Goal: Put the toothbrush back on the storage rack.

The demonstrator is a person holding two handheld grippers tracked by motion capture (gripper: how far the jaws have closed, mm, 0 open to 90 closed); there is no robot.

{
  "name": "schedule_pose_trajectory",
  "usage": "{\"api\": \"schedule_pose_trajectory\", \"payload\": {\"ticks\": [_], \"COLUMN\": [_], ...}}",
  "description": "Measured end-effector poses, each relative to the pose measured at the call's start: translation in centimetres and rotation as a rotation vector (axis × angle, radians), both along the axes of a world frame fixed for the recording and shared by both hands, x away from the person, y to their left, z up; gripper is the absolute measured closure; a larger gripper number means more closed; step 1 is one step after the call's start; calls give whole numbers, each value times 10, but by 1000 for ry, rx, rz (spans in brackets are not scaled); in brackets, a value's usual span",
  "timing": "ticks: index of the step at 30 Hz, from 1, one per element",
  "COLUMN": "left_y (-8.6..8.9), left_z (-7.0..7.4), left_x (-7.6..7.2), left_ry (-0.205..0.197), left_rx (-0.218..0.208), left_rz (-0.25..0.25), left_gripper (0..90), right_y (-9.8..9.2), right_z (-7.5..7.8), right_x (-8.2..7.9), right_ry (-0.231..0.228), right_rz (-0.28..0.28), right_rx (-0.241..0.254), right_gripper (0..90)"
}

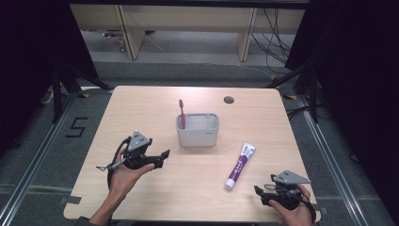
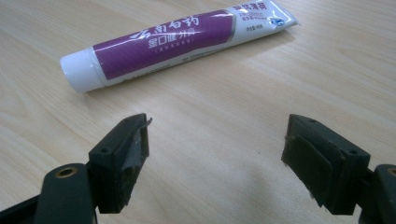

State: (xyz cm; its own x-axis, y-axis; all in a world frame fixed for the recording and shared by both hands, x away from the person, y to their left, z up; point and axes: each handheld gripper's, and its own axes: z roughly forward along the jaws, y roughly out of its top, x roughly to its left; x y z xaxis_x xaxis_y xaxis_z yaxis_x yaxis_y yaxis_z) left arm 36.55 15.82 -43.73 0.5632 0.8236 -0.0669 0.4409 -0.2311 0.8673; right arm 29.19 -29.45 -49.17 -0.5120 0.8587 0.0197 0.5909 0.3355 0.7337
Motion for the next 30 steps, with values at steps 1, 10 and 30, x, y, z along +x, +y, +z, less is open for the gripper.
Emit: {"api": "schedule_pose_trajectory", "payload": {"ticks": [1, 10, 30], "left_y": [1, 11, 35], "left_z": [-1, -13, -50], "left_x": [-2, -22, -52], "left_ry": [1, 13, 58], "left_rx": [2, -5, 23], "left_rz": [-9, -19, -15], "left_gripper": [199, 196, 198], "right_y": [-1, -1, 1], "right_z": [1, 0, 0], "right_x": [1, 1, -1], "right_ry": [-15, -18, 18], "right_rz": [7, 11, 12], "right_rx": [-17, -14, 10], "right_gripper": [231, 231, 231]}}
